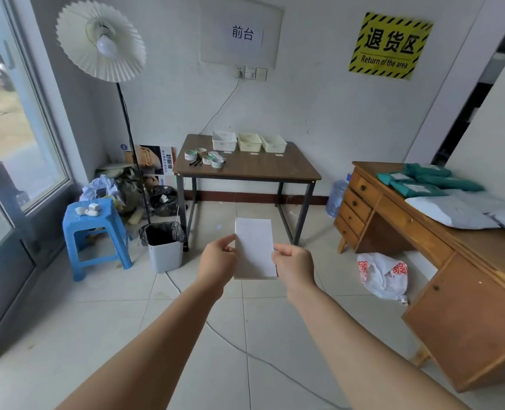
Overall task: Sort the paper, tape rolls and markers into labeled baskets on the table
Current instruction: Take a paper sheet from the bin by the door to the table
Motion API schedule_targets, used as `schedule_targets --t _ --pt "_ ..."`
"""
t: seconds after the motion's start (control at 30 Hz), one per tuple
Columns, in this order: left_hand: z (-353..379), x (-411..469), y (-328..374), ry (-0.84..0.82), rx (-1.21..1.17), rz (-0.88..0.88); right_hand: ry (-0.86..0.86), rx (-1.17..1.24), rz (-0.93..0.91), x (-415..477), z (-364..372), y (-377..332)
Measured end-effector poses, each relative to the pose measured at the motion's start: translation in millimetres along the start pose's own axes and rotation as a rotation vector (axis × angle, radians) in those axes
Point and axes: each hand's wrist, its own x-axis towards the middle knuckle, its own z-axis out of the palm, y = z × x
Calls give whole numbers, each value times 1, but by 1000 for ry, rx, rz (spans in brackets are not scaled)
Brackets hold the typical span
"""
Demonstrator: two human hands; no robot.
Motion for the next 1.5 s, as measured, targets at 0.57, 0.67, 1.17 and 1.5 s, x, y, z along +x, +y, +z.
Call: schedule_targets --t 0.57,0.67,1.17,1.5 --pt "58 253 34 -49 9 12 14 -2 12 239 64 -45" --pt "62 297 42 -60 16 14 25 -1 16 277 79 -53" --pt "121 475 69 -45 50 -6 7 -11 20 469 118 -71" --pt "190 597 89 7 33 -49 -36 -74 18 618 123 -78"
